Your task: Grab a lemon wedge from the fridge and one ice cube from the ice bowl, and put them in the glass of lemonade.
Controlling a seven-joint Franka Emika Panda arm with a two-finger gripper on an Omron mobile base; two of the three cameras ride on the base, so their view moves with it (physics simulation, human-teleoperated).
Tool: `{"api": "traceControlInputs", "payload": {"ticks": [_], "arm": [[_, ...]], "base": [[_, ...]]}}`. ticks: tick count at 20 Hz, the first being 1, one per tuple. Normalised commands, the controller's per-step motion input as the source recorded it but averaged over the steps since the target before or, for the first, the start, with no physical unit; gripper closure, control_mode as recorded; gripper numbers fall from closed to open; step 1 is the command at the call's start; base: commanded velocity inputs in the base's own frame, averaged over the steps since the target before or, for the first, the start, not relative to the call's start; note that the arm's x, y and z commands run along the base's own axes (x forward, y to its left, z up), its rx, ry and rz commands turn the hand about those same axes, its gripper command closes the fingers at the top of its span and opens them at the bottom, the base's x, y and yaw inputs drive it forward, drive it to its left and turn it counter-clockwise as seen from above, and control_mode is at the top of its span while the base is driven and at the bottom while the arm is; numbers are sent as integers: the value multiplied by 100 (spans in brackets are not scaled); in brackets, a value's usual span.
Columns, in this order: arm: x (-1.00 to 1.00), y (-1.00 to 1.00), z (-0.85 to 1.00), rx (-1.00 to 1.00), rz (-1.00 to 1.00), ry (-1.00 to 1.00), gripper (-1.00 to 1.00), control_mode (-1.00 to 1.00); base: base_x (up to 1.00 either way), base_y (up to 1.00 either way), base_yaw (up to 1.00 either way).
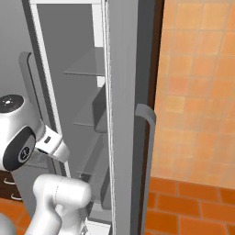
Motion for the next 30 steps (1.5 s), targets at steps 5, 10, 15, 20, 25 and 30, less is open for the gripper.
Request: {"api": "traceControlInputs", "payload": {"ticks": [5, 10, 15, 20, 25, 30], "arm": [[61, -18, -7, 0, 9, -8, -100, -100], [64, -4, -12, 0, 4, 0, -100, -100], [57, -2, -17, -1, 10, -1, -100, -100], [43, -18, -16, -5, 17, -3, -100, -100], [44, -9, -8, -5, 10, 0, -100, -100], [50, -20, -11, -8, 10, 0, -100, -100]], "base": [[0, 0, 0], [0, 0, 0], [0, 0, 0], [0, 0, 0], [0, 0, 0], [0, 0, 0]]}}
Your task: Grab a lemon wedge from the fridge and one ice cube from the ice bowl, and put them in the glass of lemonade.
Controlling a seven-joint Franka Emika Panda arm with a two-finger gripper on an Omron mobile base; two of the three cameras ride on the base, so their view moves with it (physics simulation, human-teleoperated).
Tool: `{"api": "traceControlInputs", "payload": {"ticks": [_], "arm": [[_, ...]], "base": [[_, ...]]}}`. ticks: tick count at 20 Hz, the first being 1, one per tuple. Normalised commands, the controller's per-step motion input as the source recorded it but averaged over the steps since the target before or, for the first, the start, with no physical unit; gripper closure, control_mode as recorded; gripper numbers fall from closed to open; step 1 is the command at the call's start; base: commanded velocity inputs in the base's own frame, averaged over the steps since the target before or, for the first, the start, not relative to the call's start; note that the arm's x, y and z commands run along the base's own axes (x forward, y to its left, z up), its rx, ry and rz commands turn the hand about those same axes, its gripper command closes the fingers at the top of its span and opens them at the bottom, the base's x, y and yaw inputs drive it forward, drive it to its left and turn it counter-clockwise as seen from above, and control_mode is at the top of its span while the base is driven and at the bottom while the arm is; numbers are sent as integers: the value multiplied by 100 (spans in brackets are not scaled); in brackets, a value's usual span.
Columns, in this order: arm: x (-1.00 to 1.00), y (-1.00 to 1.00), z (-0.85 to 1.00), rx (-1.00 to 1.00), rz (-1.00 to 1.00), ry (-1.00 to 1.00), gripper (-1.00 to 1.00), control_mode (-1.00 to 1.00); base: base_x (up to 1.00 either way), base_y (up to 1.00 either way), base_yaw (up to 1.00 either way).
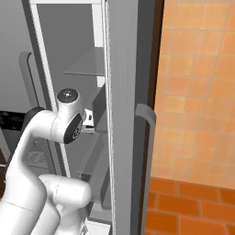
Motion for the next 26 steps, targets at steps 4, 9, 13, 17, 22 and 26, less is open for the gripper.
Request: {"api": "traceControlInputs", "payload": {"ticks": [4, 9, 13, 17, 22, 26], "arm": [[46, -38, -24, -9, 8, 0, -100, -100], [51, -29, -24, -8, 6, 0, -100, -100], [56, -16, -24, -5, 6, 0, -100, -100], [54, -15, -14, -1, 8, 0, -100, -100], [54, -18, -9, 0, 9, 0, -100, -100], [53, -18, -14, -1, 8, 0, -100, -100]], "base": [[0, 0, 0], [0, 0, 0], [0, 0, 0], [0, 0, 0], [0, 0, 0], [0, 0, 0]]}}
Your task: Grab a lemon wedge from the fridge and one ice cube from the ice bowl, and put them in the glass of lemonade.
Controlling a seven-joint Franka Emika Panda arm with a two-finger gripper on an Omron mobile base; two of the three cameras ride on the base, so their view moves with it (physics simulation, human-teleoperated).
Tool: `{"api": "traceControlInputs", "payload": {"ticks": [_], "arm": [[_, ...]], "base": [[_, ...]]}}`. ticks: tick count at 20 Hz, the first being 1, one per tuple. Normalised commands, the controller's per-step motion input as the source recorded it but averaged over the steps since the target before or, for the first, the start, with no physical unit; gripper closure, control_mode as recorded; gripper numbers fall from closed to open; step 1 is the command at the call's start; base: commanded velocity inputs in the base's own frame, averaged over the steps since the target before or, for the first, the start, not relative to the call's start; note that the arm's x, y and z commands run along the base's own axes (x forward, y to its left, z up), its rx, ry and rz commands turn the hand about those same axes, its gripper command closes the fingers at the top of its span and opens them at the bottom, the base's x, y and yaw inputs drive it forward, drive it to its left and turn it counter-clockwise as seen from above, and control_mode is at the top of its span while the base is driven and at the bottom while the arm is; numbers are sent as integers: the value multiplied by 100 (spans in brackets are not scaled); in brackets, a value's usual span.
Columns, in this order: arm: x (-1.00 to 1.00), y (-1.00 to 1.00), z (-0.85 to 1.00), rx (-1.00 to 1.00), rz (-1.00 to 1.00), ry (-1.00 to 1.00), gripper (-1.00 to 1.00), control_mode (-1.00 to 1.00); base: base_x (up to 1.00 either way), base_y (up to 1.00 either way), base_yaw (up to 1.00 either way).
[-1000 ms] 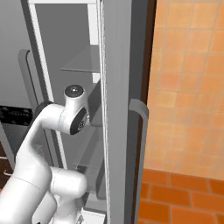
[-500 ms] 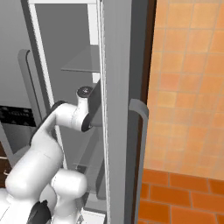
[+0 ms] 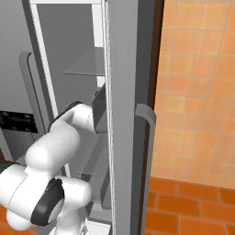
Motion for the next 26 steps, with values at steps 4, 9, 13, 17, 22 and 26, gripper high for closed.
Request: {"api": "traceControlInputs", "payload": {"ticks": [4, 9, 13, 17, 22, 26], "arm": [[54, -14, -19, -4, 7, 0, -100, -100], [53, -13, -16, -3, 7, 0, -100, -100], [51, -11, -15, -1, 8, 0, -100, -100], [53, -7, -13, -1, 8, 0, -100, -100], [54, -1, -4, 0, 8, 0, -100, -100], [48, 0, -10, 0, 7, 0, -100, -100]], "base": [[0, 0, 0], [0, 0, 0], [0, 0, 0], [0, 0, 0], [0, 0, 0], [0, 0, 0]]}}
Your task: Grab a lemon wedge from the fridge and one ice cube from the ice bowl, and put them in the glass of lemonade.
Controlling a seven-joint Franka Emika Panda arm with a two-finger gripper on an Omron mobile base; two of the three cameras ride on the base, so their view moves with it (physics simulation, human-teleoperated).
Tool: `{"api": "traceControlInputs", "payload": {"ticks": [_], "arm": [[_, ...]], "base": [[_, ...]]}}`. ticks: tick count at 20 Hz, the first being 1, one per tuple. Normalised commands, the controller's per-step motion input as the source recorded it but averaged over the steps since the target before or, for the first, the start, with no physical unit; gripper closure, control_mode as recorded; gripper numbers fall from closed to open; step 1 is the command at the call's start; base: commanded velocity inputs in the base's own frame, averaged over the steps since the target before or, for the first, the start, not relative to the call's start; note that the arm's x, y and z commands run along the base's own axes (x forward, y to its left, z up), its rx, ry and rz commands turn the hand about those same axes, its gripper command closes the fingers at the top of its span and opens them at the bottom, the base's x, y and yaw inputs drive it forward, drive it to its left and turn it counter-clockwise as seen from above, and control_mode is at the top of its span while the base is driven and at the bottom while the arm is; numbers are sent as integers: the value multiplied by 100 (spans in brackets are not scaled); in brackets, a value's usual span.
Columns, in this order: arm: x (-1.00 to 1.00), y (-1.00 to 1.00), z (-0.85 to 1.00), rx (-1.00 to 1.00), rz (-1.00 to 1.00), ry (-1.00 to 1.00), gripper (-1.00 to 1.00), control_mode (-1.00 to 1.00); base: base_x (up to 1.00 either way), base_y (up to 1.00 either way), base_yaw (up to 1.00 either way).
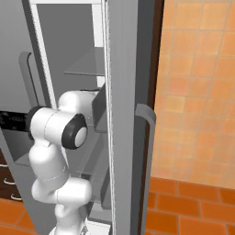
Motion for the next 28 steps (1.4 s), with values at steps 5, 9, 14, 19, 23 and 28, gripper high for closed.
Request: {"api": "traceControlInputs", "payload": {"ticks": [5, 9, 14, 19, 23, 28], "arm": [[47, 0, -19, 0, 8, 0, -100, -100], [39, 0, -31, -2, 7, 0, -100, -100], [9, 2, -49, -3, 4, 14, 100, -100], [-41, 20, -64, -5, 1, 20, 100, -100], [-95, 33, -70, -9, 5, 8, 100, -100], [-100, 21, -47, -5, 11, 2, 100, -100]], "base": [[0, 0, 0], [0, 0, 0], [0, 0, 0], [0, 0, 0], [0, 0, 0], [0, 0, 0]]}}
